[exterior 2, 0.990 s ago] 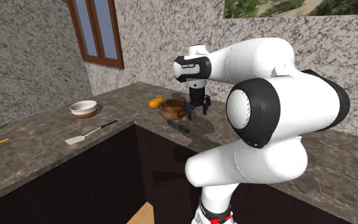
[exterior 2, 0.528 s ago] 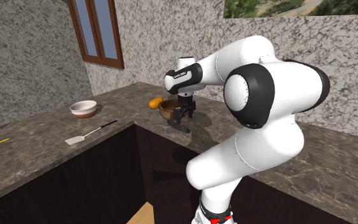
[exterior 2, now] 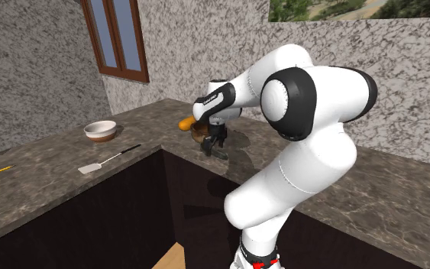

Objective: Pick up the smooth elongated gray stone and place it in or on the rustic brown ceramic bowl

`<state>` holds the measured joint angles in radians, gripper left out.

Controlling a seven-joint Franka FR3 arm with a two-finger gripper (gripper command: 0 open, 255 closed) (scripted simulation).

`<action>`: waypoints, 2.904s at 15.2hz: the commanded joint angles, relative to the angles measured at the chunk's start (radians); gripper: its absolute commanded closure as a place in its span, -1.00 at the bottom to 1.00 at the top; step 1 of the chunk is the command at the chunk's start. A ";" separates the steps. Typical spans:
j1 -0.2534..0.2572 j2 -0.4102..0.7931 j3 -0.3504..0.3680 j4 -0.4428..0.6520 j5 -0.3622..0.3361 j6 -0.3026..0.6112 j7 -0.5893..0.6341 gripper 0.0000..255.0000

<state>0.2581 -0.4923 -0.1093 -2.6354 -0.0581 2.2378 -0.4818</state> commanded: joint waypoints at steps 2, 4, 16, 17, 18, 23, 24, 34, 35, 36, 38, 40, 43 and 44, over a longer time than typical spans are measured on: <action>0.001 0.024 -0.003 -0.017 0.000 0.041 -0.002 -1.00; 0.001 0.024 -0.003 -0.017 0.000 0.041 -0.002 -1.00; 0.001 0.024 -0.003 -0.017 0.000 0.041 -0.002 1.00; 0.001 0.024 -0.003 -0.017 0.000 0.041 -0.002 1.00; 0.001 0.024 -0.003 -0.017 0.000 0.041 -0.002 1.00; 0.001 -0.005 0.001 0.018 0.001 -0.022 -0.001 1.00; 0.001 -0.011 0.001 0.027 0.001 -0.038 -0.001 1.00; 0.002 -0.057 0.008 0.131 0.004 -0.187 0.000 1.00; 0.002 -0.060 0.009 0.142 0.005 -0.202 0.000 1.00; 0.002 -0.063 0.010 0.154 0.005 -0.216 0.000 1.00; 0.002 -0.068 0.011 0.177 0.006 -0.244 0.000 1.00; 0.003 -0.072 0.012 0.201 0.007 -0.272 0.000 1.00; 0.003 -0.075 0.014 0.239 0.008 -0.313 0.000 1.00; 0.003 -0.076 0.014 0.252 0.009 -0.327 0.000 1.00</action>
<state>0.2608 -0.5676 -0.0964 -2.3987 -0.0505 1.9270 -0.4833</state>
